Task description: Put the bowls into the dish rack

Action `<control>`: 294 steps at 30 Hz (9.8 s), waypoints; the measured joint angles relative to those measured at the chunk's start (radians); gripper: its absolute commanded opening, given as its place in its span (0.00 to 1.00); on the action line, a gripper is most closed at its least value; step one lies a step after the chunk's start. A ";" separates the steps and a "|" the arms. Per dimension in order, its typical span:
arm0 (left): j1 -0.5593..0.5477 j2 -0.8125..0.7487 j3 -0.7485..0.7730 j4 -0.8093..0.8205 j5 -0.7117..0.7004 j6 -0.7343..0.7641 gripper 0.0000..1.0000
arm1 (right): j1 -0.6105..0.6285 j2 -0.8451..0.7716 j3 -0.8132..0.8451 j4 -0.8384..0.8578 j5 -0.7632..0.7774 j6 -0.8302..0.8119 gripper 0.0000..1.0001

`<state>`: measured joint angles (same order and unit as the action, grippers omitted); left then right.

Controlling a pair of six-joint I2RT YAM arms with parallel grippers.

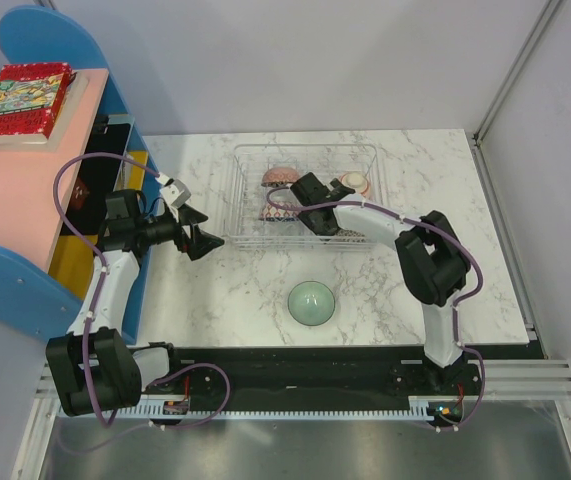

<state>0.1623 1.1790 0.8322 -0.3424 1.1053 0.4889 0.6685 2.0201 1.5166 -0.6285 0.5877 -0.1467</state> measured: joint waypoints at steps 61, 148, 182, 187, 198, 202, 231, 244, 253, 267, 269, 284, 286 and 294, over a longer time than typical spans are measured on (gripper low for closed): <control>0.000 -0.015 -0.005 0.000 0.002 0.003 1.00 | -0.178 0.068 0.168 -0.066 -0.196 0.000 0.27; 0.000 -0.015 -0.005 -0.008 0.024 0.021 1.00 | -0.366 0.123 0.356 -0.059 -0.526 0.117 0.77; 0.000 -0.015 -0.008 -0.011 0.025 0.022 1.00 | -0.390 0.161 0.385 -0.061 -0.604 0.122 0.52; 0.000 -0.015 -0.011 -0.015 0.024 0.022 1.00 | -0.391 0.161 0.385 -0.060 -0.611 0.124 0.44; 0.000 -0.015 -0.014 -0.015 0.027 0.022 1.00 | -0.391 0.161 0.388 -0.060 -0.618 0.125 0.43; 0.000 -0.017 -0.014 -0.015 0.027 0.023 1.00 | -0.391 0.161 0.388 -0.060 -0.618 0.125 0.43; 0.000 -0.023 -0.014 -0.015 0.028 0.024 1.00 | -0.402 0.160 0.390 -0.056 -0.673 0.123 0.40; 0.000 -0.023 -0.014 -0.015 0.029 0.024 1.00 | -0.364 0.169 0.463 -0.064 -0.703 0.116 0.40; 0.000 -0.023 -0.014 -0.015 0.031 0.025 1.00 | -0.366 0.173 0.463 -0.059 -0.649 0.106 0.39; 0.000 -0.023 -0.014 -0.015 0.031 0.025 1.00 | -0.368 0.211 0.463 -0.023 -0.568 0.090 0.41; 0.000 -0.023 -0.014 -0.015 0.031 0.025 1.00 | -0.371 0.213 0.464 -0.010 -0.563 0.090 0.41; 0.000 -0.055 -0.016 -0.038 0.062 0.060 1.00 | -0.375 0.222 0.472 0.002 -0.524 0.110 0.77; 0.000 -0.075 -0.017 -0.063 0.087 0.082 1.00 | -0.377 0.222 0.472 -0.003 -0.515 0.105 0.86; -0.038 -0.172 -0.007 -0.177 0.179 0.156 1.00 | -0.379 0.142 0.415 -0.031 -0.574 0.095 0.97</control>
<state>0.1242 1.0065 0.8253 -0.5190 1.2839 0.6449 0.2893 2.1624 1.9320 -0.6598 0.0139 -0.0513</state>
